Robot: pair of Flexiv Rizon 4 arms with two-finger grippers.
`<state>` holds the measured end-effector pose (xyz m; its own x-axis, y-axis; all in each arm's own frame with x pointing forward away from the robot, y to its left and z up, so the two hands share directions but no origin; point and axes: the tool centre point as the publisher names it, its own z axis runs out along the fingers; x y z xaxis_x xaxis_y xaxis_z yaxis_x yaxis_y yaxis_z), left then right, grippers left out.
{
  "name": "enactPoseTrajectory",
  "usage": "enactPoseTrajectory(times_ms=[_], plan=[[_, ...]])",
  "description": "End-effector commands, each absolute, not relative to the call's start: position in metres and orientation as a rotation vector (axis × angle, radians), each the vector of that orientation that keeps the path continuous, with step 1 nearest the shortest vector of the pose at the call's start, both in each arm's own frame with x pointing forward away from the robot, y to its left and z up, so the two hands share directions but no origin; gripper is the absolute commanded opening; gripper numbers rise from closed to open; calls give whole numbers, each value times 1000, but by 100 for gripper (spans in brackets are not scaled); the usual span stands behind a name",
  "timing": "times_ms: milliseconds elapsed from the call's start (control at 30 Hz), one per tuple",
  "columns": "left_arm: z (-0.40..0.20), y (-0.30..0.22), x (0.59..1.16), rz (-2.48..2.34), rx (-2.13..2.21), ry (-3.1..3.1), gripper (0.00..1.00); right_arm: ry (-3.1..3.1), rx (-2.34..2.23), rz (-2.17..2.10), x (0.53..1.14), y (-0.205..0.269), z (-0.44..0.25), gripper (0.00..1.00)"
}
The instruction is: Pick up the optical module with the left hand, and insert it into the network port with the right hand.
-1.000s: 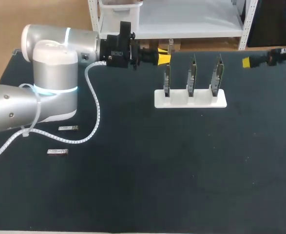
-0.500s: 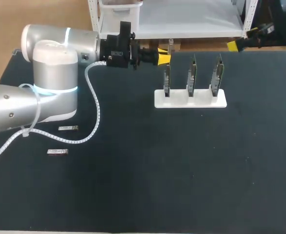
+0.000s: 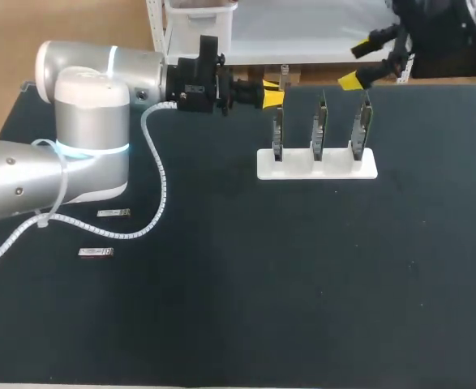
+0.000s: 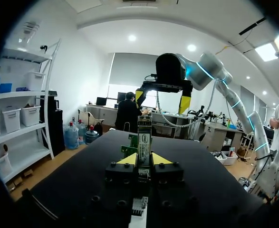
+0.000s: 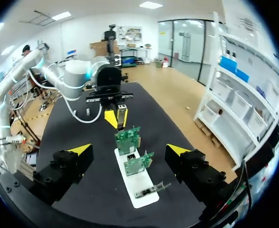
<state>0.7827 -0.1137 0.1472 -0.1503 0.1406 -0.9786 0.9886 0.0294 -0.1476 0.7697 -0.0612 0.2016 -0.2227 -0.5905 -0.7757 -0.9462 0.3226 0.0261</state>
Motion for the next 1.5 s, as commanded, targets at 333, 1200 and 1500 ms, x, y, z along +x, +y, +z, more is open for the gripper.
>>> enactPoseTrajectory(times_ms=[333,1200,1500], plan=[[147,-114,782,-1231,1223,1437,0,1560,-1917,1352,789,-24,192,100],[147,-114,782,-1231,1223,1437,0,1757,-1492,1105,781,-2,184,100],[147,-114,782,-1231,1223,1437,0,1752,-1455,1043,777,7,183,100]])
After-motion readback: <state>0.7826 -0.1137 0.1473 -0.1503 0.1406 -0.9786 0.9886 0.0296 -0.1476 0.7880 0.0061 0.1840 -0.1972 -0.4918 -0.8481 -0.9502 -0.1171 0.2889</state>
